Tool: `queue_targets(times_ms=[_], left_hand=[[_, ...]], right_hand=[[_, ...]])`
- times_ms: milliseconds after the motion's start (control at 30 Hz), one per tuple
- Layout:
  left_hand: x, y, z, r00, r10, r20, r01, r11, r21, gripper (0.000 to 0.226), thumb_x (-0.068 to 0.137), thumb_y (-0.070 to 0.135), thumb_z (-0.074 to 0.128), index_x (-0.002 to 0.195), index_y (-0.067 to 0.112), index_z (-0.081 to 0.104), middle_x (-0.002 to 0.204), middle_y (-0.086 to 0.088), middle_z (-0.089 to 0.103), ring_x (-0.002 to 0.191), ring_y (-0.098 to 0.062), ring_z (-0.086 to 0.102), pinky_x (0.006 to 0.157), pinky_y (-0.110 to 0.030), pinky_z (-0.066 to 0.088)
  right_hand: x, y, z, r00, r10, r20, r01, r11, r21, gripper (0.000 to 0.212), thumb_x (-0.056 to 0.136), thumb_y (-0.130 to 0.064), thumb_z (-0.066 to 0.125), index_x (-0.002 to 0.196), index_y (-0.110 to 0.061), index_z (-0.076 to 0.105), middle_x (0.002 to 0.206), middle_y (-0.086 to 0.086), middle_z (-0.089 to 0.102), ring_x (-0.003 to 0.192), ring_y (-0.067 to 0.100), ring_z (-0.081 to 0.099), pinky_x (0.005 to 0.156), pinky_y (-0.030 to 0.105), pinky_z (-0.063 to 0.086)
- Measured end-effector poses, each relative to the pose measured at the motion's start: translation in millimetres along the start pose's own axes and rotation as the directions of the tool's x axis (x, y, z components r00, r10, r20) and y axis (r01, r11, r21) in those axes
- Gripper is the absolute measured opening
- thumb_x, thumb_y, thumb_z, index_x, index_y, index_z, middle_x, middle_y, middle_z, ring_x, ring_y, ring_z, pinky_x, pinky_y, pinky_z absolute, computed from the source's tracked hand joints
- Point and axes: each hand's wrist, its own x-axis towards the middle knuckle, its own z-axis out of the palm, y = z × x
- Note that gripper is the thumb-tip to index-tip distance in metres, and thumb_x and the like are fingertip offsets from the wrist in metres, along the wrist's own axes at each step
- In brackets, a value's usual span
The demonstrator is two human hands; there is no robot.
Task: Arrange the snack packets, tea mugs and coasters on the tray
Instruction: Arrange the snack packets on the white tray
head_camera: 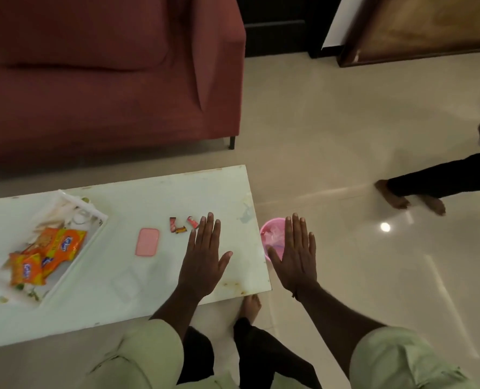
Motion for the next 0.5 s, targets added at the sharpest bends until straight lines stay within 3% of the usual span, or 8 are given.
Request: queue_targets(times_ms=[267, 500], left_hand=[[-58.9, -73.8, -21.8, 0.996, -0.061, -0.065, 0.06, 0.998, -0.013, 0.075, 0.097, 0.056, 0.027, 0.154, 0.01, 0.014, 0.163, -0.01, 0.005, 0.151, -0.027, 0.006, 0.119, -0.046, 0.023], [-113.8, -160.4, -42.4, 0.99, -0.056, -0.13, 0.057, 0.998, 0.0, 0.077, 0.097, 0.054, 0.034, 0.154, 0.009, 0.013, 0.163, -0.011, 0.002, 0.151, -0.027, 0.004, 0.12, -0.043, 0.017]], right_hand=[[-29.8, -86.2, 2.7, 0.992, -0.123, -0.009, 0.122, 0.992, -0.035, 0.083, 0.096, -0.06, 0.034, 0.157, -0.018, -0.004, 0.166, 0.004, -0.001, 0.154, 0.025, -0.001, 0.122, 0.053, 0.014], [-64.0, -184.8, 9.9, 0.987, -0.153, -0.055, 0.151, 0.987, -0.048, 0.083, 0.096, -0.059, 0.038, 0.158, -0.015, 0.004, 0.167, 0.005, 0.003, 0.154, 0.023, -0.003, 0.124, 0.049, 0.008]])
